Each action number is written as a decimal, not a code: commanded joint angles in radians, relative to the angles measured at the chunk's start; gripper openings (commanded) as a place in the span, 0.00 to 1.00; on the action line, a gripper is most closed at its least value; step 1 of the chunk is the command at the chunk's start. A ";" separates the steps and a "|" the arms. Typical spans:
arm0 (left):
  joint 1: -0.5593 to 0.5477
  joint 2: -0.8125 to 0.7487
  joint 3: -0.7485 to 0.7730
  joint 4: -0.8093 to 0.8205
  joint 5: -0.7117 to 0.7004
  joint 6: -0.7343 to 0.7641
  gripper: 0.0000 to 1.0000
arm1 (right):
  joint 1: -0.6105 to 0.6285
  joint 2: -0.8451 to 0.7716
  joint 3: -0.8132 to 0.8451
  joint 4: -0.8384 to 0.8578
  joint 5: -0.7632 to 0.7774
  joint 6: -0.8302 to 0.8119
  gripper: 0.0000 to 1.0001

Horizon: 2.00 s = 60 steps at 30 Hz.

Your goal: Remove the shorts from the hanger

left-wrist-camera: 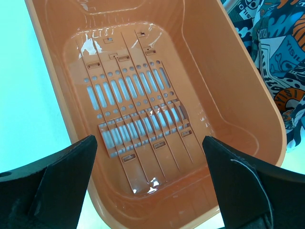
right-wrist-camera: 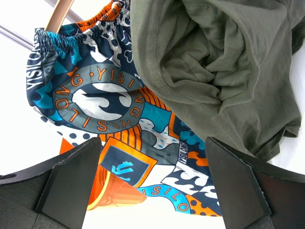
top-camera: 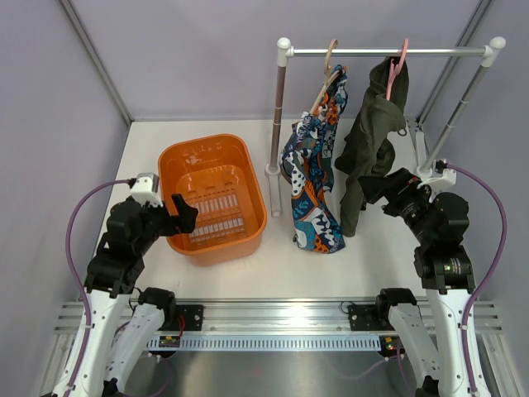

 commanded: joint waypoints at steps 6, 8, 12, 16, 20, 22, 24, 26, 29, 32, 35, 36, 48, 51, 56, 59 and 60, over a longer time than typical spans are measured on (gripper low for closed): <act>0.004 -0.015 -0.010 0.046 0.007 0.002 0.99 | -0.005 0.011 0.057 -0.051 0.031 -0.016 1.00; 0.005 -0.015 -0.010 0.046 0.009 0.004 0.99 | -0.004 0.003 0.067 -0.065 0.040 -0.020 1.00; 0.005 -0.017 -0.011 0.048 0.006 0.002 0.99 | -0.005 -0.004 0.113 -0.073 0.057 -0.028 1.00; 0.005 -0.009 -0.010 0.049 0.018 0.002 0.99 | -0.005 0.048 0.236 -0.101 0.037 -0.053 1.00; 0.004 -0.007 -0.010 0.049 0.018 0.002 0.99 | -0.005 0.233 0.447 -0.111 -0.092 -0.048 1.00; 0.005 -0.007 -0.011 0.049 0.018 0.002 0.99 | 0.002 0.307 0.519 -0.111 -0.104 -0.039 0.99; 0.005 -0.009 -0.010 0.051 0.017 0.001 0.99 | 0.065 0.417 0.644 -0.130 -0.057 -0.054 1.00; 0.005 -0.006 -0.011 0.051 0.018 0.002 0.99 | 0.140 0.527 0.774 -0.165 0.079 -0.079 0.99; 0.003 -0.003 -0.010 0.049 0.012 0.001 0.99 | 0.257 0.693 0.955 -0.225 0.240 -0.119 0.99; 0.005 -0.001 -0.010 0.046 0.006 0.001 0.99 | 0.286 0.836 1.079 -0.254 0.303 -0.125 0.98; 0.005 -0.001 -0.010 0.046 0.003 -0.001 0.99 | 0.320 0.942 1.162 -0.271 0.385 -0.157 0.97; 0.005 -0.001 -0.010 0.046 0.003 0.001 0.99 | 0.326 0.965 1.179 -0.280 0.427 -0.161 0.96; 0.003 0.000 -0.010 0.046 0.009 0.002 0.99 | 0.400 1.160 1.314 -0.249 0.626 -0.221 0.92; 0.005 -0.003 -0.011 0.046 0.009 0.002 0.99 | 0.401 1.181 1.321 -0.231 0.647 -0.221 0.88; 0.005 -0.004 -0.011 0.045 0.004 0.002 0.99 | 0.401 1.210 1.340 -0.223 0.663 -0.231 0.83; 0.005 -0.006 -0.010 0.045 0.004 0.002 0.99 | 0.401 1.226 1.356 -0.220 0.661 -0.227 0.81; 0.005 -0.006 -0.010 0.045 0.004 0.002 0.99 | 0.401 1.233 1.359 -0.217 0.663 -0.229 0.80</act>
